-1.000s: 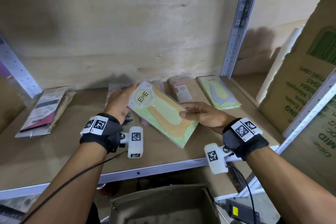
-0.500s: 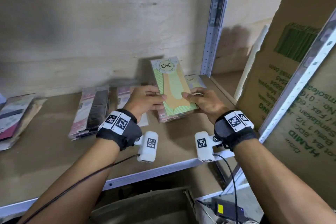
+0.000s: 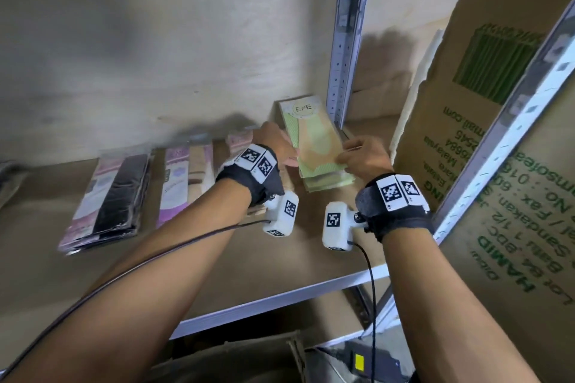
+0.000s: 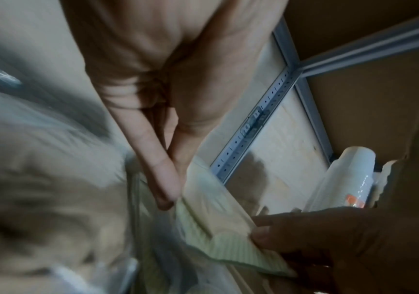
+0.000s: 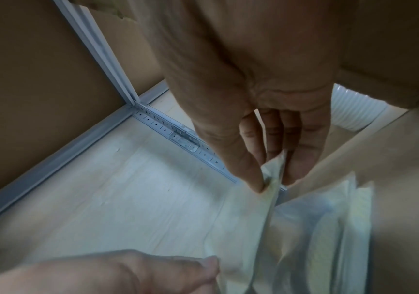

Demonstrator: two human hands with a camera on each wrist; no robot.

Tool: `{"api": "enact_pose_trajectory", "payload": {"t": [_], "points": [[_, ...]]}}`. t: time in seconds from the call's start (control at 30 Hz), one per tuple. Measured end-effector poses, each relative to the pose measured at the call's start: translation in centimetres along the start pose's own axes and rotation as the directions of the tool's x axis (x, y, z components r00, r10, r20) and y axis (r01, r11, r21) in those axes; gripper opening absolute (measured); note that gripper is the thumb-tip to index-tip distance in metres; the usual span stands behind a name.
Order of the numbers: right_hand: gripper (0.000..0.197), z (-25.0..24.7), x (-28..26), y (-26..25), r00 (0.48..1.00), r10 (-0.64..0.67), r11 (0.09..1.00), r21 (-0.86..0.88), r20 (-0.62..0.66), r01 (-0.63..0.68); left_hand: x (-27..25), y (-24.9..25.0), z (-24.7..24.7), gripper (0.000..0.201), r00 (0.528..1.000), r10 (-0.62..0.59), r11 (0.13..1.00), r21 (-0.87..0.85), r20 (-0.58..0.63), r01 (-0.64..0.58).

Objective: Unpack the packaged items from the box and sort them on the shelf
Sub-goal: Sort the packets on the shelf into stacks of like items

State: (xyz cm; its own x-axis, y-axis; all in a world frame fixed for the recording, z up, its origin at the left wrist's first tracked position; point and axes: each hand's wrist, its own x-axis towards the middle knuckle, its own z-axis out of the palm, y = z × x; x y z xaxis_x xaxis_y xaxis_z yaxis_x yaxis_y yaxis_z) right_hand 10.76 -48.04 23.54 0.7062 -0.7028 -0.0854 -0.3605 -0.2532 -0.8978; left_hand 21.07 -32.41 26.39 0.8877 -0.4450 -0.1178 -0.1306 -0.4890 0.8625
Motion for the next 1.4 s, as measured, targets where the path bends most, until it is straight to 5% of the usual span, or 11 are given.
{"api": "enact_pose_trajectory", "payload": {"t": [0.17, 0.27, 0.73, 1.0, 1.1, 1.2, 1.33, 1.4], "points": [[0.033, 0.5, 0.2, 0.7, 1.0, 0.004, 0.984, -0.179, 0.005, -0.003, 1.5, 0.5, 1.8, 0.037, 1.0, -0.025, 0.99, 0.139, -0.005, 0.025], [0.022, 0.9, -0.2, 0.5, 1.0, -0.002, 0.956, -0.292, 0.007, 0.004, 1.6, 0.6, 2.5, 0.035, 0.999, 0.002, 0.97, 0.244, -0.048, 0.01], [0.025, 1.3, -1.1, 0.0, 0.999, 0.045, 0.92, -0.39, 0.009, -0.037, 1.2, 1.1, 3.7, 0.024, 0.973, 0.112, 0.817, 0.576, -0.202, 0.026], [0.028, 1.2, -1.1, 0.0, 0.998, 0.066, 0.912, -0.406, 0.021, -0.052, 0.7, 1.8, 3.7, 0.025, 0.99, 0.106, 0.732, 0.681, -0.097, -0.012], [0.024, 0.8, -1.2, -0.6, 0.995, 0.085, 0.928, -0.366, 0.042, -0.064, 0.3, 3.3, 2.1, 0.029, 0.987, 0.127, 0.741, 0.671, -0.103, -0.026], [0.011, 0.5, -2.0, -2.3, 0.998, 0.056, 0.954, -0.296, 0.013, -0.049, -0.9, 4.3, -1.6, 0.035, 0.985, 0.133, 0.849, 0.525, -0.108, -0.057], [0.031, 1.8, -4.5, -4.8, 0.998, -0.049, 0.975, -0.22, -0.046, 0.037, -4.5, 2.3, -7.7, 0.025, 0.967, 0.183, 0.953, 0.274, -0.177, -0.13], [0.026, 3.5, -6.5, -6.0, 0.987, -0.157, 0.981, -0.118, -0.041, 0.151, -6.7, -0.4, -10.7, 0.02, 0.957, 0.184, 0.971, 0.196, -0.224, -0.141]]}}
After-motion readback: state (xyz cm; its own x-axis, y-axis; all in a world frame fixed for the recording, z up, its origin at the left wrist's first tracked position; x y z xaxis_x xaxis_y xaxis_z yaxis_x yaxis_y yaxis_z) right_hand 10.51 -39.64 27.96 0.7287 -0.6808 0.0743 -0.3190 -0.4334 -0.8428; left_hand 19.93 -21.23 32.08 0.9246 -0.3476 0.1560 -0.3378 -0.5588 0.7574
